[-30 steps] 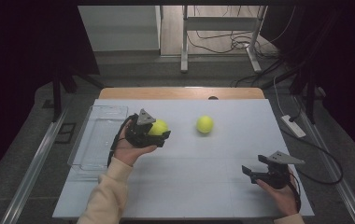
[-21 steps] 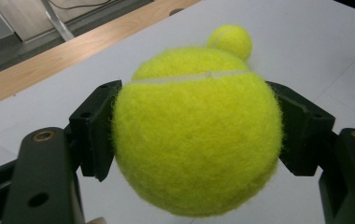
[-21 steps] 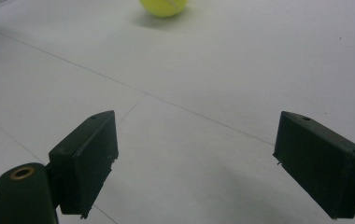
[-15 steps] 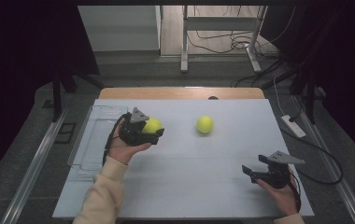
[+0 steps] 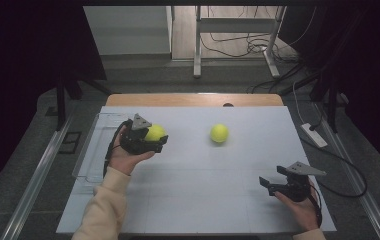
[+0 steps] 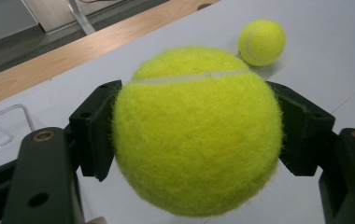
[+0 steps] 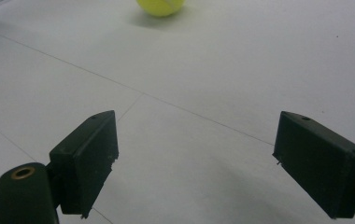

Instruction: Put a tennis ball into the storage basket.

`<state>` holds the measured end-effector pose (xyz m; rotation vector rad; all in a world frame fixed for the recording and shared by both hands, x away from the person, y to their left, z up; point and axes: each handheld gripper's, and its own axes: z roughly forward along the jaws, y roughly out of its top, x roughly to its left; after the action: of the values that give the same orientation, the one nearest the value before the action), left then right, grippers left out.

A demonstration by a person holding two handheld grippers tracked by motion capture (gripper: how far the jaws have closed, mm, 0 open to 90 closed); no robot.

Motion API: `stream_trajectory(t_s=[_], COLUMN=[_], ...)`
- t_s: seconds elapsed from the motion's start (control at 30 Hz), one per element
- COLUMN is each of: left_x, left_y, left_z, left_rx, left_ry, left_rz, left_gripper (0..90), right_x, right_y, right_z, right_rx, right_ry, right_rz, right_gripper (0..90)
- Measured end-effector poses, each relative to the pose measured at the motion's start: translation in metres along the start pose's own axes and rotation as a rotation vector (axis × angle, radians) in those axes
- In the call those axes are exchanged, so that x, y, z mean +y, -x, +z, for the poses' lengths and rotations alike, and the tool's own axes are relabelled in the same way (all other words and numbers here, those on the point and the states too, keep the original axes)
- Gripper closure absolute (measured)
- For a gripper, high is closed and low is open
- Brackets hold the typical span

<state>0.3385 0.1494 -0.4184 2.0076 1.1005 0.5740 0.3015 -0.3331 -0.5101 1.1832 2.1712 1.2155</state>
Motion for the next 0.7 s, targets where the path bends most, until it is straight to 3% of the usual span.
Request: stream_trajectory(t_s=[0.7], left_x=[-0.008], left_y=[-0.032], left_z=[-0.001], left_rx=[0.075], left_ry=[-0.012], left_rz=[-0.058], left_gripper=[26.7], right_x=[0.000], right_y=[0.000], right_z=[0.000], right_rx=[-0.001], right_ry=[-0.004], right_rz=[-0.001], right_gripper=[14.0])
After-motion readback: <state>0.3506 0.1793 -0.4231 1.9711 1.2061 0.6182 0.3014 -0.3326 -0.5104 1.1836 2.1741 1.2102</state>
